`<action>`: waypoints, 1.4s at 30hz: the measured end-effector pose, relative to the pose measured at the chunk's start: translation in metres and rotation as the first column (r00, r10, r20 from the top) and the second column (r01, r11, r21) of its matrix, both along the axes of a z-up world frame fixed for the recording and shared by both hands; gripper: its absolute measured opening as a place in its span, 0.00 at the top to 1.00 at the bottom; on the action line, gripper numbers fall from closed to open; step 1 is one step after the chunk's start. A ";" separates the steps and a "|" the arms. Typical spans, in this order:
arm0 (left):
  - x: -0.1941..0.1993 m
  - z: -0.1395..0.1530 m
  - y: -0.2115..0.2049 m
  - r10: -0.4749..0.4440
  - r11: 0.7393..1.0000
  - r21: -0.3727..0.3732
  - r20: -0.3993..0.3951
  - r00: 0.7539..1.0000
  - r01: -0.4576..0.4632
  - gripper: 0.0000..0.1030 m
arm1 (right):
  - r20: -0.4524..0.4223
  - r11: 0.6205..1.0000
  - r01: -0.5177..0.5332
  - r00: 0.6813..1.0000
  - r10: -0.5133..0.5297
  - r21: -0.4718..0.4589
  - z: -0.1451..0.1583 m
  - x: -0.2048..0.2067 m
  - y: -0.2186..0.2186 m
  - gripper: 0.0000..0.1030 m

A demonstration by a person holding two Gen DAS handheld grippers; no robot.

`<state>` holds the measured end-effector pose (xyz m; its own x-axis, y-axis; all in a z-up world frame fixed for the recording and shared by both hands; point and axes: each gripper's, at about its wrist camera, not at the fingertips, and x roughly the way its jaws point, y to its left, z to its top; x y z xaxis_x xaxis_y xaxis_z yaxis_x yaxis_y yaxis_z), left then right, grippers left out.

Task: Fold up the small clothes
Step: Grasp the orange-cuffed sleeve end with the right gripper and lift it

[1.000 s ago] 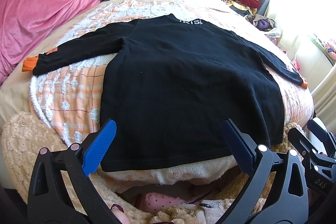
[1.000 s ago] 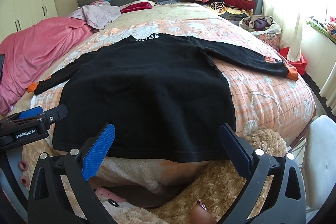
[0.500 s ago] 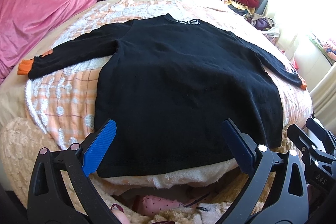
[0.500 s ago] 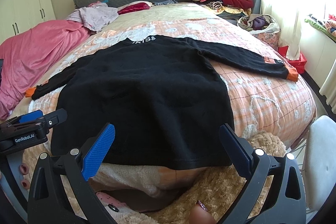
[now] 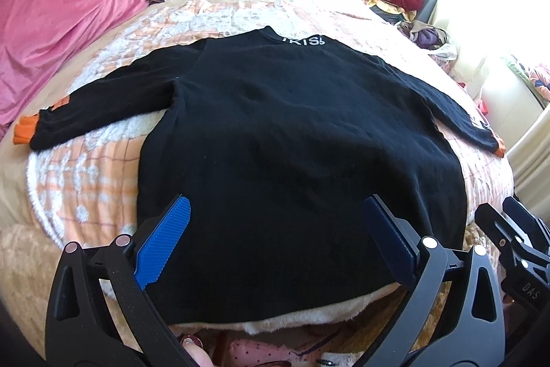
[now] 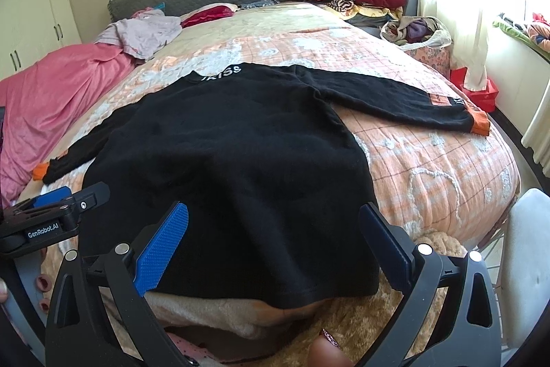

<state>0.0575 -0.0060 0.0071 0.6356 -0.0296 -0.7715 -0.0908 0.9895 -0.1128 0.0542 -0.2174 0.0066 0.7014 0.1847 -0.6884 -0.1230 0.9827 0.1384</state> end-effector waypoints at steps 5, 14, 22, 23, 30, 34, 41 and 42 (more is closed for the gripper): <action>0.022 -0.002 -0.004 -0.025 1.000 -0.003 -0.011 1.000 0.025 0.08 | -0.007 1.000 0.021 1.000 -0.021 0.010 0.000 0.017 -0.007 0.04; 0.063 0.004 -0.009 -0.056 0.998 0.001 -0.013 0.998 0.056 0.08 | -0.053 0.996 0.073 0.996 -0.071 0.053 -0.005 0.056 -0.028 0.04; 0.104 0.006 -0.006 -0.073 0.997 -0.023 -0.027 0.997 0.072 0.08 | -0.100 0.983 0.156 0.984 -0.147 0.096 -0.014 0.091 -0.060 0.04; 0.110 0.006 -0.006 -0.076 0.997 -0.026 -0.028 0.997 0.076 0.08 | -0.102 0.982 0.167 0.982 -0.157 0.091 -0.015 0.094 -0.063 0.04; 0.144 0.003 -0.006 -0.097 0.995 -0.018 -0.040 0.994 0.097 0.08 | -0.119 0.953 0.285 0.955 -0.273 0.100 -0.019 0.121 -0.106 0.04; 0.160 0.004 -0.006 -0.105 0.994 -0.004 -0.045 0.993 0.105 0.08 | -0.127 0.931 0.346 0.935 -0.331 0.114 -0.021 0.132 -0.130 0.04; 0.187 0.010 -0.004 -0.110 0.994 0.004 -0.036 0.993 0.111 0.08 | -0.157 0.875 0.468 0.880 -0.448 0.122 -0.033 0.150 -0.177 0.04; 0.190 0.011 -0.004 -0.111 0.994 0.003 -0.035 0.993 0.111 0.08 | -0.162 0.864 0.489 0.868 -0.469 0.117 -0.035 0.153 -0.184 0.04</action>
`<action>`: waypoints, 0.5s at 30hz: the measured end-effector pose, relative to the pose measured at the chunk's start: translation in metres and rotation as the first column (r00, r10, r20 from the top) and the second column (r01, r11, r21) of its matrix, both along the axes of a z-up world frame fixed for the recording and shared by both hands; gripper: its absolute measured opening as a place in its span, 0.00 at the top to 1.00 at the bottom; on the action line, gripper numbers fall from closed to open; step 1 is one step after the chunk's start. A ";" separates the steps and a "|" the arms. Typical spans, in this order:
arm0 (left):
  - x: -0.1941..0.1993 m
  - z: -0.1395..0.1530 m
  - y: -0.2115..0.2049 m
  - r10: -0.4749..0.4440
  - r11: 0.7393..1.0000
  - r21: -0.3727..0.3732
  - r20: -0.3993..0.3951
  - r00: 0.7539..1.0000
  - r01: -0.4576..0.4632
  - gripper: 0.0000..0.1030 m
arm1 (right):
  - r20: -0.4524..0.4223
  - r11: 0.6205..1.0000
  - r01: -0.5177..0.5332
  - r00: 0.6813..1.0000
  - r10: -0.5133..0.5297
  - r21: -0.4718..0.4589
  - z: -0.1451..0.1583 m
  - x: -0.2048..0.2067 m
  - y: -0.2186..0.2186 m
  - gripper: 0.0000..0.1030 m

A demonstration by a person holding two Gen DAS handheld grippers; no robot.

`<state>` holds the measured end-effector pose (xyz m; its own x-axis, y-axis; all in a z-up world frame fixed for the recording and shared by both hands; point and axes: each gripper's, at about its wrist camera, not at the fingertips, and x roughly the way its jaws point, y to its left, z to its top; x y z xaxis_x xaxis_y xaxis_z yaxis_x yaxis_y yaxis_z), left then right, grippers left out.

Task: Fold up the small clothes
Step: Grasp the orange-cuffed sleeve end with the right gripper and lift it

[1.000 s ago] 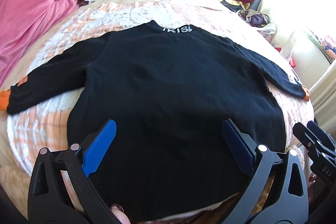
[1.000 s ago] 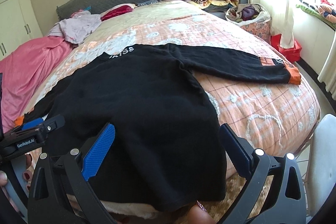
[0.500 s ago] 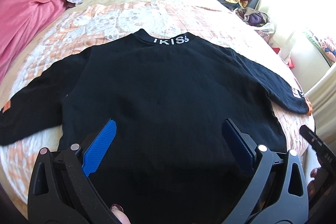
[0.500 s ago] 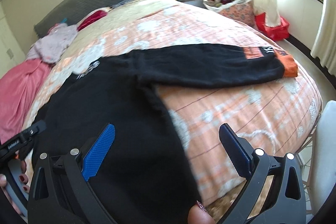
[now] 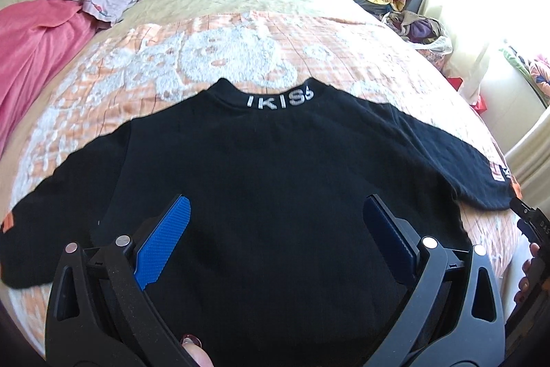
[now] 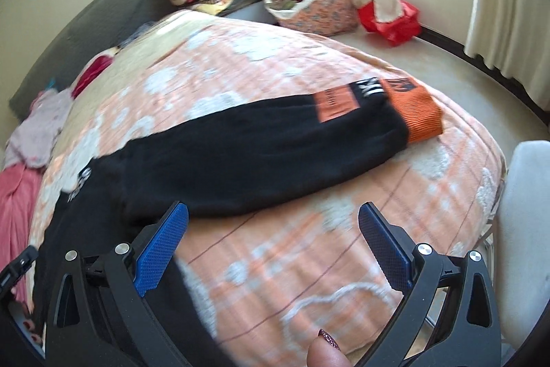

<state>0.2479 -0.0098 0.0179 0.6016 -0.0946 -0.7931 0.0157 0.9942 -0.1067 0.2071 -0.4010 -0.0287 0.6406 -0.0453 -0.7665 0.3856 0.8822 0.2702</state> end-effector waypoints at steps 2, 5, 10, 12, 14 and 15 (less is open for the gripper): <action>0.008 0.002 0.001 0.004 1.000 0.000 -0.003 1.000 -0.004 0.08 | -0.013 0.999 0.036 0.999 -0.036 0.002 -0.004 0.004 -0.011 0.04; 0.018 0.004 -0.001 0.008 1.000 -0.010 -0.007 1.000 -0.008 0.08 | -0.032 0.996 0.083 0.996 -0.081 0.036 -0.011 0.009 -0.030 0.04; 0.033 0.004 -0.006 0.009 0.999 -0.031 -0.017 1.000 -0.009 0.08 | -0.042 0.987 0.125 0.992 -0.121 0.104 -0.027 0.022 -0.055 0.04; 0.038 0.002 -0.008 0.004 0.999 -0.034 -0.026 1.000 -0.005 0.08 | -0.057 0.981 0.140 0.989 -0.134 0.131 -0.034 0.026 -0.063 0.04; 0.043 0.000 -0.012 -0.002 1.000 -0.030 -0.033 0.999 0.001 0.08 | -0.048 0.976 0.146 0.989 -0.140 0.163 -0.039 0.029 -0.070 0.04; 0.045 0.000 -0.014 -0.004 1.000 -0.029 -0.036 0.999 0.003 0.08 | -0.046 0.972 0.150 0.989 -0.144 0.182 -0.042 0.030 -0.074 0.04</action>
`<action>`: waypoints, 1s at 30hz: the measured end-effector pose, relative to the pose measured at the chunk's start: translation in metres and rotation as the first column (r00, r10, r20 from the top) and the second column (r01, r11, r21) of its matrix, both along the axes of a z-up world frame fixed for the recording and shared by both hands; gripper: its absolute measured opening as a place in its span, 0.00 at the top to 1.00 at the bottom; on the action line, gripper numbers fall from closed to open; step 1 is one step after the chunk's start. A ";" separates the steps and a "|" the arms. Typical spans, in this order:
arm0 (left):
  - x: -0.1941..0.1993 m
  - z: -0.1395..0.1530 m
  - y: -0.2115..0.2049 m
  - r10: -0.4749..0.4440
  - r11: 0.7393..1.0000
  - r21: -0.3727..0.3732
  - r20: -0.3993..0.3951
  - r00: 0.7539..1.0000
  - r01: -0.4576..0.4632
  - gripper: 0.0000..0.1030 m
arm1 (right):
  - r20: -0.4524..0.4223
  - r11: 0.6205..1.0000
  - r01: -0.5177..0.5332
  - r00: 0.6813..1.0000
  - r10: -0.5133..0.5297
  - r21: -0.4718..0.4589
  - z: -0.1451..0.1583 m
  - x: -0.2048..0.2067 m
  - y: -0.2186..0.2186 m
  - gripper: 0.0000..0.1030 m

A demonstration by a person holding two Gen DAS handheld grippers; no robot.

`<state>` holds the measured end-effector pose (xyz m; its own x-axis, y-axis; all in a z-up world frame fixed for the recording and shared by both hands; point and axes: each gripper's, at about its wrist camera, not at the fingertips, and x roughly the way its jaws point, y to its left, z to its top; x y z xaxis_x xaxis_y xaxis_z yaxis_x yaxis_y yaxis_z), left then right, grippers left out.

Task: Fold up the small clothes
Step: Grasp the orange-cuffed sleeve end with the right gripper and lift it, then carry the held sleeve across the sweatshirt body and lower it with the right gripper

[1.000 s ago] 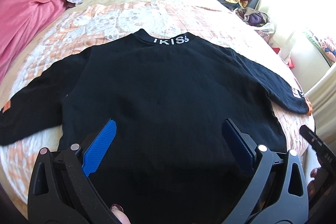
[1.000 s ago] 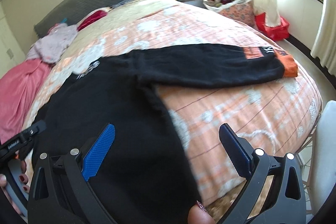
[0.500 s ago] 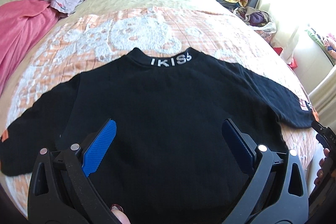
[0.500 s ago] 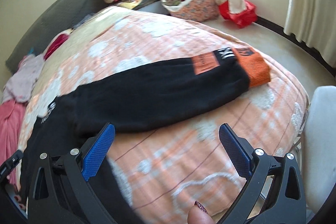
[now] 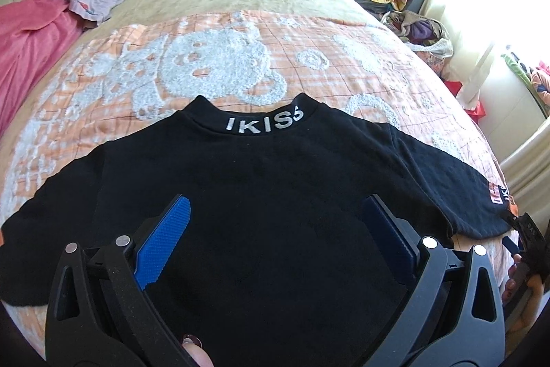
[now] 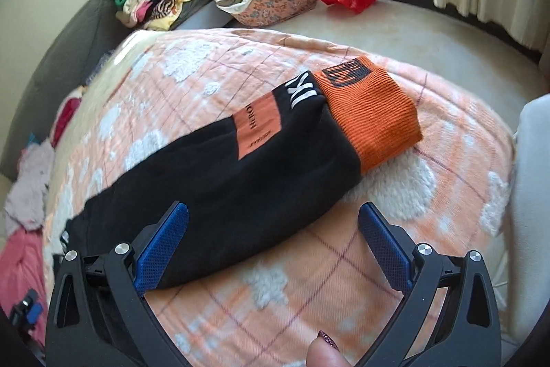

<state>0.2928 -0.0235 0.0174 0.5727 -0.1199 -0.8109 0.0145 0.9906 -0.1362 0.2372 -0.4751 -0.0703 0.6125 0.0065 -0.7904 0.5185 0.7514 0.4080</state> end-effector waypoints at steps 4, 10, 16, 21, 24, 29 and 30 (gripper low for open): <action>0.008 -0.006 -0.006 -0.011 1.000 0.000 -0.021 1.000 0.011 0.08 | 0.046 1.000 0.012 0.999 -0.012 0.011 -0.001 0.005 -0.008 0.04; 0.013 -0.012 -0.007 -0.019 1.000 -0.009 -0.030 0.999 0.019 0.08 | 0.091 0.999 0.046 0.995 -0.047 0.012 -0.003 0.015 -0.018 0.32; 0.009 -0.012 -0.002 -0.013 1.000 -0.013 -0.036 0.999 0.013 0.08 | 0.137 1.000 0.000 0.991 -0.002 0.013 0.001 0.021 -0.013 0.78; 0.004 -0.007 0.003 -0.005 0.999 -0.038 -0.027 1.000 0.004 0.08 | 0.225 0.997 -0.077 0.972 0.070 0.020 0.023 0.020 0.007 0.86; 0.001 -0.002 0.006 0.000 0.999 -0.046 -0.018 1.000 -0.001 0.08 | 0.261 0.993 -0.117 0.959 0.111 0.009 0.041 0.022 0.022 0.86; -0.003 0.005 0.013 0.001 0.998 -0.060 -0.008 1.000 -0.001 0.08 | 0.317 0.979 -0.206 0.928 0.196 -0.002 0.070 0.025 0.056 0.87; -0.003 0.006 0.015 0.002 0.998 -0.062 -0.006 1.000 -0.002 0.08 | 0.324 0.975 -0.222 0.922 0.213 -0.010 0.075 0.026 0.062 0.87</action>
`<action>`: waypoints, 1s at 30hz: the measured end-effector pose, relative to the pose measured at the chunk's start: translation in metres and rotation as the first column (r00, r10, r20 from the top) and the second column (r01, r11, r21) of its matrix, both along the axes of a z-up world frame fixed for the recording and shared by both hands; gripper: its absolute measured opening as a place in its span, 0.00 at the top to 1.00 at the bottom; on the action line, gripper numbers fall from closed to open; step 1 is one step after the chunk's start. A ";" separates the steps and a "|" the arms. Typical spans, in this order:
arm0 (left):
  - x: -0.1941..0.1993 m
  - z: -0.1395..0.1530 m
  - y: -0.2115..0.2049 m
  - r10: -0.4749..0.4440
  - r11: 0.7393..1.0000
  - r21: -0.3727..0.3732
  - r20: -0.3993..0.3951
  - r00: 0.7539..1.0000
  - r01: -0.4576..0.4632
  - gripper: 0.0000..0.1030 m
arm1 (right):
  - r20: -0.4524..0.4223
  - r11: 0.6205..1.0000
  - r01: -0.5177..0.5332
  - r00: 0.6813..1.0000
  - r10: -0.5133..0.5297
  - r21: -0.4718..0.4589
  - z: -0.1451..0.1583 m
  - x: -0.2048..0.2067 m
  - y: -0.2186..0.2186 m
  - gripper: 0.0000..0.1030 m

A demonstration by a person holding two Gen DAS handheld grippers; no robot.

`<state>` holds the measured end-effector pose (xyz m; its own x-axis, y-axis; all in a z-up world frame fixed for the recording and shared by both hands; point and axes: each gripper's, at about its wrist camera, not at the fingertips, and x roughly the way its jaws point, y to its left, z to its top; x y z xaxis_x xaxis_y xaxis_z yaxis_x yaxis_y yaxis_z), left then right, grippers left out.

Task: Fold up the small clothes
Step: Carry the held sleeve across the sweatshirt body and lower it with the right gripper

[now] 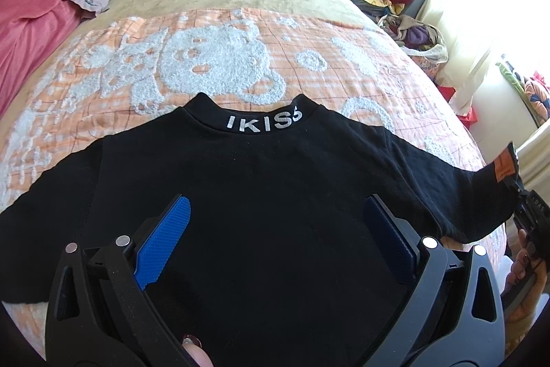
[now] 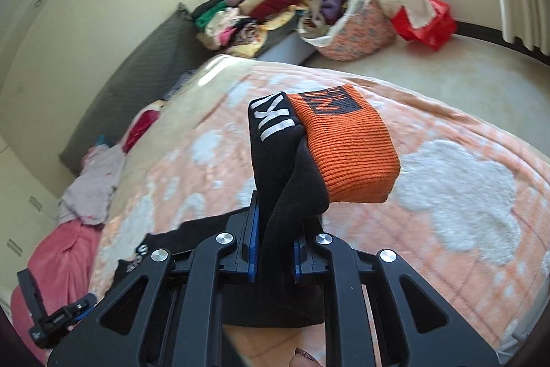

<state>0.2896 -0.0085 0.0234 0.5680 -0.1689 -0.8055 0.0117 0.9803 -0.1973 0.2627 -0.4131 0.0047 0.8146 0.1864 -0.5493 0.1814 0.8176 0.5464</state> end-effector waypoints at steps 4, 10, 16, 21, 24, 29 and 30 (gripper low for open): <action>-0.003 0.003 0.011 0.014 1.000 -0.016 0.001 1.000 -0.014 0.08 | 0.042 0.997 -0.073 0.996 0.073 -0.017 0.023 0.003 0.032 0.87; -0.009 0.006 0.030 0.035 0.998 -0.053 0.004 0.999 -0.035 0.08 | 0.085 0.979 -0.183 0.978 0.190 -0.085 0.052 0.013 0.090 0.87; -0.018 0.007 0.055 0.064 0.995 -0.076 0.004 0.998 -0.064 0.08 | 0.081 0.943 -0.281 0.951 0.299 -0.176 0.064 0.021 0.156 0.87; -0.024 0.008 0.077 0.090 0.992 -0.086 0.011 0.996 -0.088 0.08 | 0.049 0.918 -0.346 0.931 0.361 -0.193 0.056 0.027 0.201 0.87; -0.028 0.009 0.089 0.108 0.989 -0.103 0.014 0.994 -0.106 0.08 | 0.033 0.901 -0.380 0.918 0.395 -0.210 0.051 0.031 0.224 0.87; -0.033 0.008 0.106 0.130 0.985 -0.112 0.015 0.991 -0.128 0.08 | -0.008 0.863 -0.440 0.892 0.452 -0.248 0.039 0.034 0.268 0.87; -0.033 0.007 0.110 0.136 0.984 -0.116 0.014 0.991 -0.134 0.08 | -0.017 0.856 -0.448 0.888 0.460 -0.259 0.037 0.034 0.275 0.87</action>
